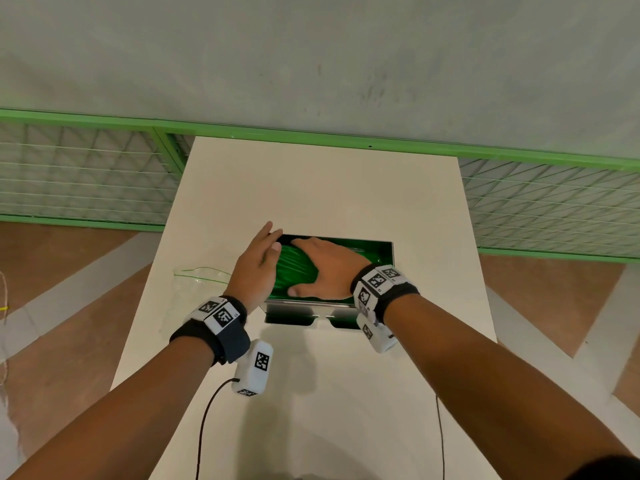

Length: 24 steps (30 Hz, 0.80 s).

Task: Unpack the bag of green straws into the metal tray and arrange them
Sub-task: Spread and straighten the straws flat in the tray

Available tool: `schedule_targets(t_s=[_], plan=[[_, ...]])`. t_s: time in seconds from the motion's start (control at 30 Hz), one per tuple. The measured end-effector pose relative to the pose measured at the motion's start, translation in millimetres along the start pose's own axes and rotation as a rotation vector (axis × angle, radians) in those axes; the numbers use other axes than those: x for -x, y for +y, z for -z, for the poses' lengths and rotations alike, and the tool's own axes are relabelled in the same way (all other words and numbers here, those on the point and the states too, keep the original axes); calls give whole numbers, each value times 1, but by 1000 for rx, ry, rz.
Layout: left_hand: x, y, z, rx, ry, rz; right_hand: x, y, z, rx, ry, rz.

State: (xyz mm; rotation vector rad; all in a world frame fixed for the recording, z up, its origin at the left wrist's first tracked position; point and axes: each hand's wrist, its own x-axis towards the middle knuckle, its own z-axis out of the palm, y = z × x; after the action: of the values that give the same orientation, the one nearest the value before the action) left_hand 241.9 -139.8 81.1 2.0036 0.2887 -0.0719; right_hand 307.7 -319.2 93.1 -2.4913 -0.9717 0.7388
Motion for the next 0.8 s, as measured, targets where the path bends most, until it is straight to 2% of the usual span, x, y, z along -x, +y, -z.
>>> schedule_targets(t_s=[0.1,0.23,0.37,0.57,0.8], plan=[[0,-2,-6,-180,-59,-52,13,17,9,14,-86,-78],[-1,-7,-4,-382,-49,-103,20,36,12,109,-132,-117],[-3,-3,0,-255,-45,-41,13,29,11,199,-145,-100],[3,10,1,33,1,51,10,15,10,80,-117,-131],[-6,1,2,-24,-56,35,2,1,20,156,-122,-56]])
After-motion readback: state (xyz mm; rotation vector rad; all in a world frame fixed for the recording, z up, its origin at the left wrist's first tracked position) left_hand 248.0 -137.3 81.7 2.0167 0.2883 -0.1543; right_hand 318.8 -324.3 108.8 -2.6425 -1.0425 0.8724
